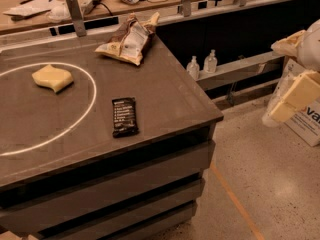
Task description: Move brown chip bag near sponge
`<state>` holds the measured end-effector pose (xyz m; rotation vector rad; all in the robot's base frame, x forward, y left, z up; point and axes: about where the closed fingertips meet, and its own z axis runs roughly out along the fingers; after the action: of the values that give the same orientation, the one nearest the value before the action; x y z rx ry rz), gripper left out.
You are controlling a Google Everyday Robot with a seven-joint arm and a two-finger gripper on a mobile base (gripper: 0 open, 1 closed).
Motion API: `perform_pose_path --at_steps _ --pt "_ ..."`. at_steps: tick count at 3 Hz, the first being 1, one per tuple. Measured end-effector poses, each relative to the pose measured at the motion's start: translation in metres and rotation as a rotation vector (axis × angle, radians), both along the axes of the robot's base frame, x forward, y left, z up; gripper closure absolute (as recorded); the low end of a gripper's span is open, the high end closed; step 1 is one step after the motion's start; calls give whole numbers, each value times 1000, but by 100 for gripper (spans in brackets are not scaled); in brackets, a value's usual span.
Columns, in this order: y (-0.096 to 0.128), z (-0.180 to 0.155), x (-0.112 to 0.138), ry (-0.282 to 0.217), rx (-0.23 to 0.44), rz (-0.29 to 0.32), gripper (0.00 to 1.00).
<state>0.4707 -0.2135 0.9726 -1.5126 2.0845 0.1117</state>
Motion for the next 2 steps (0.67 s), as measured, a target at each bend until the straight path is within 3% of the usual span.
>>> perform_pose_path --at_steps 1,2 --pt "15 1 40 -90 239 -17 0" --pt "48 24 78 -171 482 -15 0"
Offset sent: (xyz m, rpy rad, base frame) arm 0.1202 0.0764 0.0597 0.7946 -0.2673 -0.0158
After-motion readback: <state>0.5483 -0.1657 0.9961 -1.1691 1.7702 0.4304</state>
